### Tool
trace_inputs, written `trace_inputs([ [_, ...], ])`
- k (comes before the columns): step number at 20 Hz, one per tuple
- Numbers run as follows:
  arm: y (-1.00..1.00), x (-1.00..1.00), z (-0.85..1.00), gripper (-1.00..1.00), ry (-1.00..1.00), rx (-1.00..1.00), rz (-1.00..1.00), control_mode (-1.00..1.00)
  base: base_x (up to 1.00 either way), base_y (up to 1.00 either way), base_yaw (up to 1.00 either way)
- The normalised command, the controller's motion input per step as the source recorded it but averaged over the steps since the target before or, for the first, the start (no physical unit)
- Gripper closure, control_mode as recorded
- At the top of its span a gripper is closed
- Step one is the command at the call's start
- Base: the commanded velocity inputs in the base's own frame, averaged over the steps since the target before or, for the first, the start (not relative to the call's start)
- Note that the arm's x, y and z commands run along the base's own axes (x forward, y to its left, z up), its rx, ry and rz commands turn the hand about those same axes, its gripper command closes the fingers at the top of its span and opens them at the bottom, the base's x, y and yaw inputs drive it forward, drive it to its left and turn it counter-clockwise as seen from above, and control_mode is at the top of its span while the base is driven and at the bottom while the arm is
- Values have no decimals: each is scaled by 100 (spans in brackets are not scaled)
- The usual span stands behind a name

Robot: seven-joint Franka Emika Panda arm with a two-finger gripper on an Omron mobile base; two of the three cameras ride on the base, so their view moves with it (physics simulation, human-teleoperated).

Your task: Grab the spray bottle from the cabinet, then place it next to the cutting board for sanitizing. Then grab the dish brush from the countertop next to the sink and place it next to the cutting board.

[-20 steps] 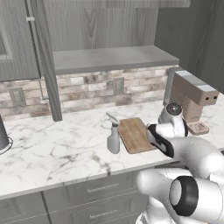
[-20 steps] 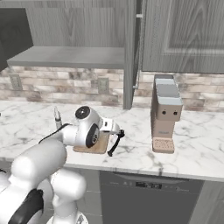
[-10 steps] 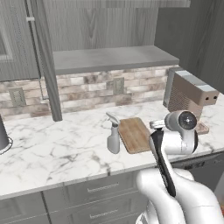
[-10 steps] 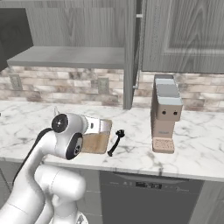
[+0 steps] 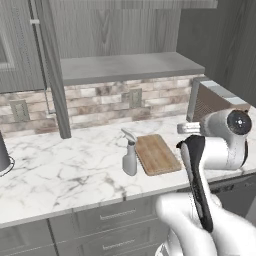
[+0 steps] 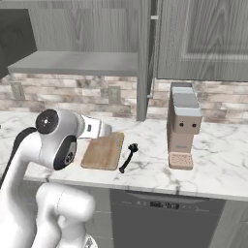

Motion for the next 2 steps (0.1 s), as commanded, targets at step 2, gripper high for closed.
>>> trace_inputs([
  [2,20,-62,86,-100,0,12,0,-100,0,0,0],
])
